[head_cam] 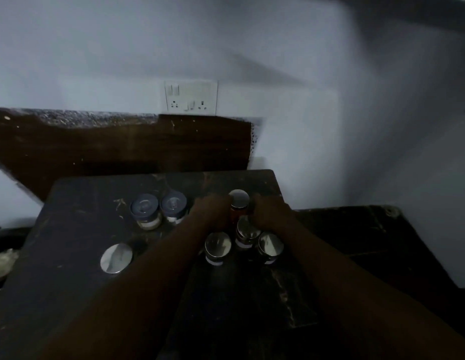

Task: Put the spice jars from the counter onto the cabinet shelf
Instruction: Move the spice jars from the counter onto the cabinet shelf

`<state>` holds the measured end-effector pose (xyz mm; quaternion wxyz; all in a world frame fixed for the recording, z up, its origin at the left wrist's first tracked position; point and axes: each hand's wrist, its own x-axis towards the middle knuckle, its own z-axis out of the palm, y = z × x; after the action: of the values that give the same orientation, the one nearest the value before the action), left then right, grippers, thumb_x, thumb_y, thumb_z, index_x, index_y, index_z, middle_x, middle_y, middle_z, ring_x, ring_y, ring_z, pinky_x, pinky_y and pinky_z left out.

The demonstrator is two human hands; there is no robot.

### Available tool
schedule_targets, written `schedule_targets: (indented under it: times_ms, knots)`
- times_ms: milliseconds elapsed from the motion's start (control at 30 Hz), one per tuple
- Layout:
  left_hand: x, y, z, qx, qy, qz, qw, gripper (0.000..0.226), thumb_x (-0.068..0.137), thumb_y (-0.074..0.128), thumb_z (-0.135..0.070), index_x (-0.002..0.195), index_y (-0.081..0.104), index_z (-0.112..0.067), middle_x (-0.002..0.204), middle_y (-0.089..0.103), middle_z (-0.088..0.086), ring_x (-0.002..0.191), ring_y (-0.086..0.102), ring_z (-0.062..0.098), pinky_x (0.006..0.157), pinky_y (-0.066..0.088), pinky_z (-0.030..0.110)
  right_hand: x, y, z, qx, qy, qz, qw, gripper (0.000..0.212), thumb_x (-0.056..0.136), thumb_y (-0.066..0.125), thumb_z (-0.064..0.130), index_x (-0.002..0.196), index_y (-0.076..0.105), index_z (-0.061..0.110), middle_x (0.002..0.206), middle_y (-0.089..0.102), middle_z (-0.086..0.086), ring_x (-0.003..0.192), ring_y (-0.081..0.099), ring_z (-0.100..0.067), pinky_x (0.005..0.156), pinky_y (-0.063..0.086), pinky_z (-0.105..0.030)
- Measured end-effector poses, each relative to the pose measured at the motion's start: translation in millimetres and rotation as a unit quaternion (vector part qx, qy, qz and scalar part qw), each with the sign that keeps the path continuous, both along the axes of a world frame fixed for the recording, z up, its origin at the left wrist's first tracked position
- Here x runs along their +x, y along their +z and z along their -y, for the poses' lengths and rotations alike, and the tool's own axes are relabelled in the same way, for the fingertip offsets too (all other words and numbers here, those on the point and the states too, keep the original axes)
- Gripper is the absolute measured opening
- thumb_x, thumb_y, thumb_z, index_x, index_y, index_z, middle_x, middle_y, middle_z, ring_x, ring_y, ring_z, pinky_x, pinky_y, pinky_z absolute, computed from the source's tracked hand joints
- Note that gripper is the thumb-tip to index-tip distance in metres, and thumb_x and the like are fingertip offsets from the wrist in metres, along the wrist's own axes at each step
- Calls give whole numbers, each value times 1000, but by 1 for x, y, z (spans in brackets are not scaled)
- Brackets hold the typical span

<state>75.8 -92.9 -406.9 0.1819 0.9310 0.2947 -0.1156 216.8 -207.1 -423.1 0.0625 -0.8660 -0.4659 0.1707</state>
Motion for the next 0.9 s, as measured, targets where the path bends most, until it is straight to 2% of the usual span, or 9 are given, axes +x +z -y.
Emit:
schedule_targets:
  times_ms: [100, 200, 267, 367, 500, 567, 633, 733, 900]
  knots:
    - [19, -33, 14, 0, -30, -19, 999, 39, 90, 67, -38, 126, 57, -26, 117, 68, 4, 103, 66, 24, 84, 54, 39, 16, -38, 13, -37, -4, -43, 998, 30, 87, 70, 41, 110, 59, 24, 99, 66, 3, 91, 65, -18, 84, 56, -39]
    - [33, -56, 24, 19, -61, -15, 998, 65, 86, 71, -39, 144, 44, -28, 133, 59, 8, 114, 61, 30, 91, 53, 46, 29, -61, 26, -41, -5, -29, 999, 33, 86, 68, 46, 111, 58, 26, 107, 65, 1, 100, 65, -22, 90, 55, -46]
    - [43, -67, 28, 27, -59, -12, 998, 76, 82, 73, -44, 148, 40, -25, 144, 50, 10, 125, 52, 34, 97, 49, 50, 38, -71, 32, -54, -8, -24, 998, 40, 84, 67, 51, 113, 56, 26, 113, 62, -2, 105, 62, -26, 91, 54, -49]
    - [55, -77, 32, 37, -76, -33, 996, 77, 80, 74, -49, 146, 41, -26, 151, 43, 9, 135, 42, 38, 105, 41, 57, 46, -83, 40, -61, -20, -41, 997, 57, 76, 68, 62, 119, 54, 27, 119, 61, -3, 110, 61, -29, 92, 53, -49]
    - [71, -84, 41, 61, -121, -17, 991, 77, 79, 76, -45, 147, 42, -29, 156, 35, 7, 142, 33, 37, 109, 34, 59, 56, -93, 49, -105, -38, -77, 991, 101, 57, 58, 87, 138, 45, 29, 134, 57, -5, 119, 59, -30, 97, 51, -46]
    - [76, -86, 49, 65, -135, -11, 989, 76, 80, 77, -40, 147, 43, -30, 158, 31, 7, 144, 28, 36, 111, 31, 59, 57, -100, 56, -145, -27, -114, 983, 121, 48, 64, 91, 148, 33, 31, 146, 48, -4, 130, 52, -30, 103, 47, -48]
    - [77, -90, 55, 71, -143, -5, 987, 74, 80, 77, -37, 146, 45, -32, 159, 28, 7, 145, 25, 36, 112, 30, 57, 51, -109, 64, -141, -35, -138, 980, 129, 47, 75, 85, 152, 25, 29, 154, 41, -3, 136, 48, -29, 106, 45, -47]
    - [76, -93, 60, 68, -142, 3, 987, 68, 83, 74, -39, 145, 46, -34, 160, 25, 7, 146, 21, 37, 114, 29, 59, 41, -120, 71, -104, -52, -129, 985, 125, 60, 81, 71, 156, 20, 20, 156, 39, -8, 138, 46, -30, 110, 44, -45]
    - [66, -85, 51, 19, -154, 30, 987, 72, 84, 70, -48, 149, 41, -34, 160, 30, 5, 147, 22, 36, 115, 24, 59, 46, -99, 75, -48, -77, -100, 991, 104, 64, 79, 63, 147, 32, 19, 142, 52, -7, 126, 56, -28, 102, 50, -43]
